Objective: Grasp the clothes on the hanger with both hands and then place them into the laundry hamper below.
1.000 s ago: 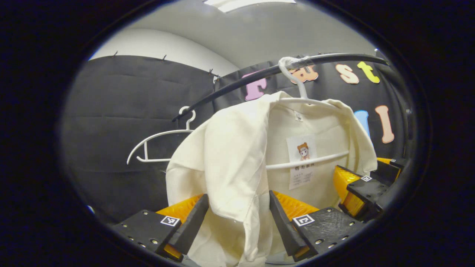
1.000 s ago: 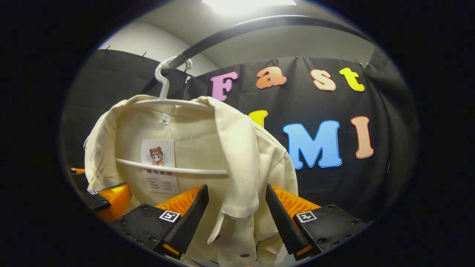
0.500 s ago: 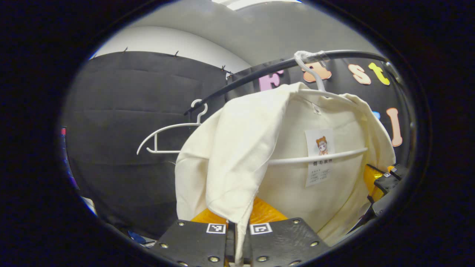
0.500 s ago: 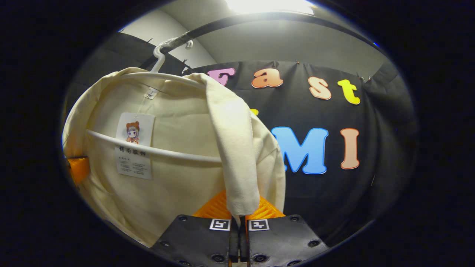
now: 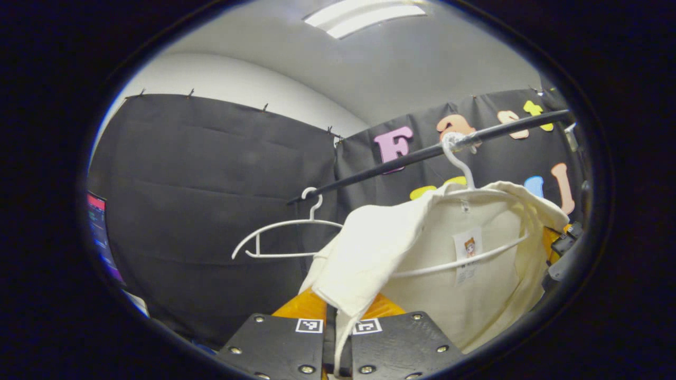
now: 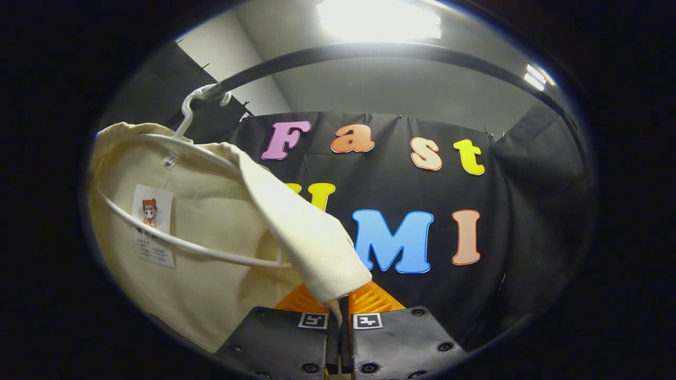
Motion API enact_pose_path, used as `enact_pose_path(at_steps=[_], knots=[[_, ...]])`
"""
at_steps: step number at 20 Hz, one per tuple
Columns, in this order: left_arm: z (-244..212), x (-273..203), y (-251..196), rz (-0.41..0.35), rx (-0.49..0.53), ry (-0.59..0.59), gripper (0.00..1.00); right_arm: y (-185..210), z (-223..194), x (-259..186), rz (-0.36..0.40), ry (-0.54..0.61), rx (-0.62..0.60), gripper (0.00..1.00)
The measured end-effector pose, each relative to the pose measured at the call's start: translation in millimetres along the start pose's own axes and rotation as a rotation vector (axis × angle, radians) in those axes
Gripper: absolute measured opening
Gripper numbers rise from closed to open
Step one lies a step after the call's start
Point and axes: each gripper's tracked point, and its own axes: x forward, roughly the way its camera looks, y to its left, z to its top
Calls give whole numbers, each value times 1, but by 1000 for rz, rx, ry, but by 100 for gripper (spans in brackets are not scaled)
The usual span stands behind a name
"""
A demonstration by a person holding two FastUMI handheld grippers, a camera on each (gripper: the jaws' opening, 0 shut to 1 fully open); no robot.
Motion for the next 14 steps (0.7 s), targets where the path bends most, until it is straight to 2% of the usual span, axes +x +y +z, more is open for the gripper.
enact_pose_path(at_steps=[5, 6, 7, 8, 9, 14], knots=[[37, 6, 27, 36, 7, -62, 5, -19, 21, 14, -34, -30, 28, 3], [41, 10, 32, 40, 5, -68, 5, -19, 24, 18, -33, -37, 33, 7], [44, 14, 37, 43, 1, -74, 5, -19, 27, 22, -32, -40, 38, 0], [47, 20, 40, 39, -2, -76, 5, -19, 29, 26, -28, -40, 38, 7], [50, 26, 43, 37, 0, -80, 5, -17, 31, 30, -23, -41, 40, 3], [66, 58, 45, -19, 36, -93, 5, -14, 33, 50, 10, -31, 67, 6]])
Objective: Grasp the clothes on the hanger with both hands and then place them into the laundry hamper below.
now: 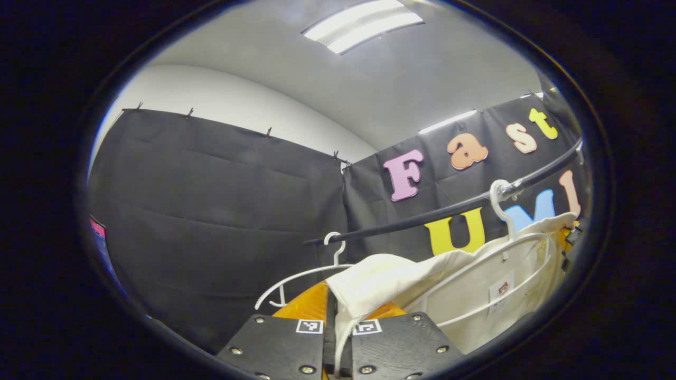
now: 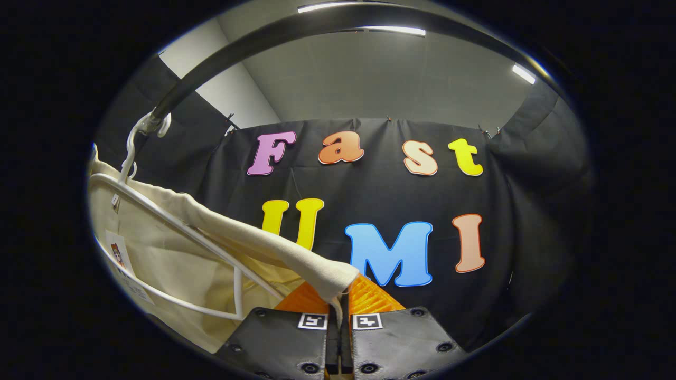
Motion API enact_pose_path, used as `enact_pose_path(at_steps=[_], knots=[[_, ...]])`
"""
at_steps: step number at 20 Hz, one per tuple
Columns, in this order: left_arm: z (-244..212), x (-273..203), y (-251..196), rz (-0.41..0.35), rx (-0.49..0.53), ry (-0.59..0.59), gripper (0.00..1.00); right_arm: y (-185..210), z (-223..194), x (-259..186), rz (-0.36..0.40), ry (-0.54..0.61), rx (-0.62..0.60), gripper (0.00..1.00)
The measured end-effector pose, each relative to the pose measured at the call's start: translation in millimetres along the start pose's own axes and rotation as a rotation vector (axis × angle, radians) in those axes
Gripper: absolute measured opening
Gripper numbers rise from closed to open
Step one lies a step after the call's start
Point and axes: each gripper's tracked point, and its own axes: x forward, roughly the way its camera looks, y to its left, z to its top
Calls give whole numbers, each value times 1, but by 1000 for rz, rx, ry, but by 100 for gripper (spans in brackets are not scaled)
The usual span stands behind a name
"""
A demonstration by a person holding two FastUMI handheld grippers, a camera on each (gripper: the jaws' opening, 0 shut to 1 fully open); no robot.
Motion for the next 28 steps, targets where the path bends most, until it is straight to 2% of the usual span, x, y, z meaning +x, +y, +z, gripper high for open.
enact_pose_path(at_steps=[1, 3, 4, 9, 10, 11, 13, 16, 18, 21, 24, 26, 28], knots=[[-1, 8, -3, -32, 6, 5, 5, 0, -2, 9, 5, -1, 1, 0], [-12, 17, 0, -72, 12, 31, 5, 7, -10, 16, 26, 15, -5, 3], [-22, 19, 2, -86, 13, 49, 5, 5, -19, 23, 36, 28, -6, 0], [-65, 25, -12, -109, 2, 115, 5, 20, -62, 33, 86, 110, 54, 7], [-69, 26, -14, -111, -1, 121, 5, 24, -66, 32, 101, 120, 80, 1], [-67, 31, -10, -108, -10, 111, 5, 26, -63, 33, 109, 114, 108, 5], [-66, 38, -6, -114, -29, 117, 5, 31, -66, 37, 140, 138, 189, 2], [-56, 34, 2, -146, -64, 94, 5, 31, -44, 40, 194, 115, 453, 4], [-49, 31, -7, -216, -103, 86, 5, 22, -34, 47, 217, 92, 593, 2], [-55, 36, -12, -250, -65, 105, 6, 32, -62, 52, 257, 180, 634, 4], [-42, 26, -10, -269, -60, 55, 5, 38, -67, 49, 291, 218, 707, 4], [-38, 20, -8, -308, -83, 53, 5, 41, -69, 46, 331, 255, 748, 4], [-42, 22, -7, -340, -152, 77, 5, 49, -74, 39, 406, 299, 795, 5]])
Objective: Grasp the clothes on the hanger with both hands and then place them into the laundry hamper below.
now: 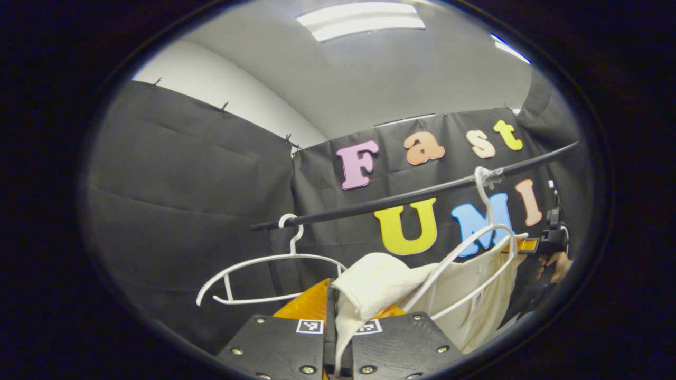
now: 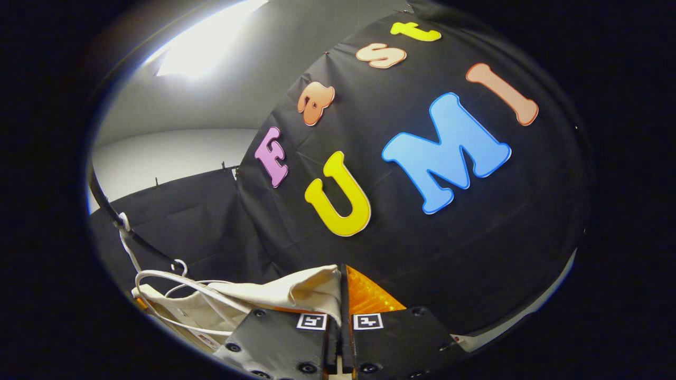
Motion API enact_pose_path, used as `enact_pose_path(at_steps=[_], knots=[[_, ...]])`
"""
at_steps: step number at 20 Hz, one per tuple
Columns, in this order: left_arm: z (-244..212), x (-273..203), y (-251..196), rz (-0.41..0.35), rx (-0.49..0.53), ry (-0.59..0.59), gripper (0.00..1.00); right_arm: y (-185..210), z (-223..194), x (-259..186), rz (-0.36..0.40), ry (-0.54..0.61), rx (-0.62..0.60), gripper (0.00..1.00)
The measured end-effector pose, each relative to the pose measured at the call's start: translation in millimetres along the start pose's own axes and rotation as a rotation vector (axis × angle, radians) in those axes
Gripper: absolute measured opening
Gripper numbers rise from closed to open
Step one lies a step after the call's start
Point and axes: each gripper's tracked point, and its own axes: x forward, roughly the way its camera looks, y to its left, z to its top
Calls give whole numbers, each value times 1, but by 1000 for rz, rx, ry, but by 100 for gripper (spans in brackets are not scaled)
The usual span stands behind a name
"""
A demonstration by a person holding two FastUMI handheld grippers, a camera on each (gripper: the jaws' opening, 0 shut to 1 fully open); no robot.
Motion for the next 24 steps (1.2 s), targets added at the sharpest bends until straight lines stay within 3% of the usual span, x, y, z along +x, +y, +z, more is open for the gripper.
enact_pose_path(at_steps=[2, 4, 5, 7, 9, 11, 12, 13, 16, 24], knots=[[-4, -1, 1, -19, -69, 8, 5, -1, -7, -6, 25, 47, -6, 4], [-12, 2, 3, -31, -75, 30, 5, -4, -16, -10, 23, 95, -82, 4], [-21, 2, 5, -31, -67, 53, 5, -10, -27, -13, 6, 135, -121, 0], [-40, -11, 12, -22, -66, 93, 6, -25, -54, -22, -33, 197, -187, 4], [-53, -21, 20, -2, -69, 106, 6, -26, -71, -30, -45, 211, -214, 0], [-70, -28, 26, 21, -74, 122, 6, -26, -82, -43, -53, 202, -228, 8], [-77, -33, 29, 31, -82, 131, 5, -25, -90, -50, -55, 200, -229, 8], [-83, -38, 31, 37, -91, 140, 6, -22, -94, -57, -56, 198, -228, 1], [-97, -56, 27, 36, -86, 158, 6, -17, -108, -78, -71, 202, -224, 5], [-117, -105, -15, -75, -111, 209, 5, 43, -135, -146, -52, 210, -251, 4]])
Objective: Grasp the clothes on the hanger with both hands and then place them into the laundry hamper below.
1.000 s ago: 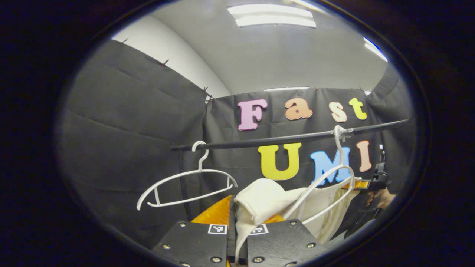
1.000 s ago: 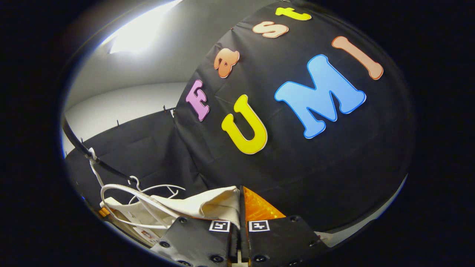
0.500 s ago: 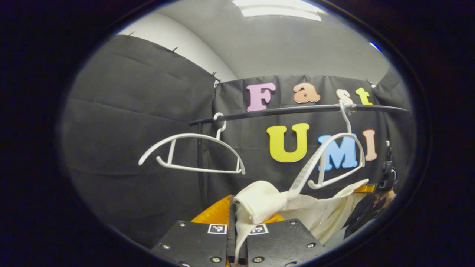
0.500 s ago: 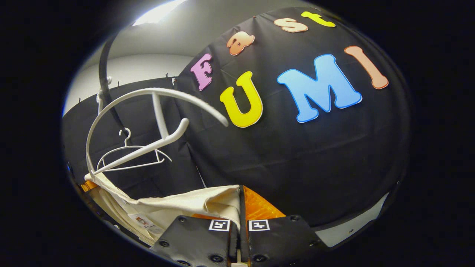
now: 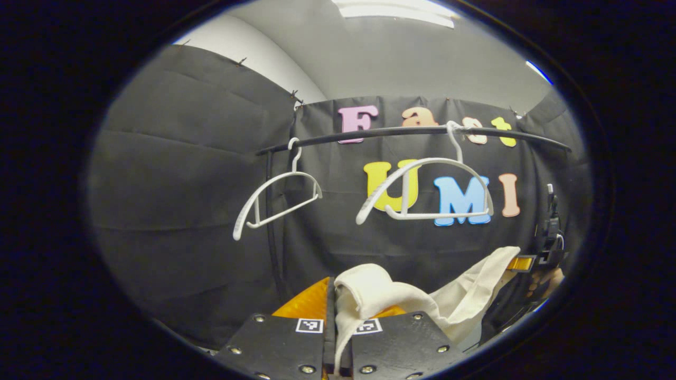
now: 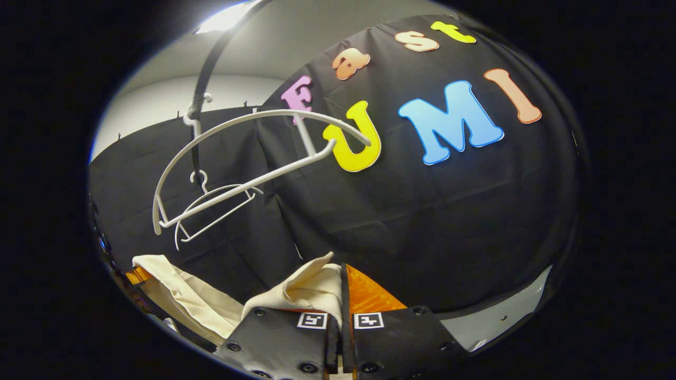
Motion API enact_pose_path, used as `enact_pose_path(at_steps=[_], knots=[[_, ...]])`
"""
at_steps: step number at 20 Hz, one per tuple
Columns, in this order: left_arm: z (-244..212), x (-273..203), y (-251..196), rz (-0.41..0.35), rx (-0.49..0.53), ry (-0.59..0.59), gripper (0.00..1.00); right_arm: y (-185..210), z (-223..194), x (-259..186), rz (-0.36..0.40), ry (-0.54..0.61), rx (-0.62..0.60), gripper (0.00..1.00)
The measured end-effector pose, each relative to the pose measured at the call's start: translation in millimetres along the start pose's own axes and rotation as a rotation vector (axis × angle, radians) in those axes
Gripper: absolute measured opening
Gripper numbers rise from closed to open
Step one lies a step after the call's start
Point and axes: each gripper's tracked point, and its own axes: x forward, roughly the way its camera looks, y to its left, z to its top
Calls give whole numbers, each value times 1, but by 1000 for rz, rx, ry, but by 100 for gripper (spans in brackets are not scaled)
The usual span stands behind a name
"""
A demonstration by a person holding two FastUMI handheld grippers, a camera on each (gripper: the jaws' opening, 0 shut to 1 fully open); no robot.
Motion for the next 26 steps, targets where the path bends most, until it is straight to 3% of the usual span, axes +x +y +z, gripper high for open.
enact_pose_path(at_steps=[7, 13, 15, 19, 20, 22, 26], knots=[[-5, -29, -39, -143, -52, 22, 5, 97, -15, -47, 66, -11, -69, 5], [-48, -55, -36, -180, -37, 63, 6, 151, -67, -70, 77, 21, -121, 1], [-74, -62, -36, -183, -20, 91, 6, 155, -99, -71, 52, 47, -154, 5], [-133, -59, -33, -178, 11, 168, 6, 149, -172, -73, 7, 125, -132, 1], [-146, -56, -36, -182, 17, 189, 6, 148, -187, -75, -4, 149, -124, 5], [-174, -58, -31, -188, 22, 229, 6, 140, -212, -72, -37, 189, -127, 1], [-228, -57, -23, -170, 24, 311, 6, 117, -254, -69, -115, 253, -162, 5]])
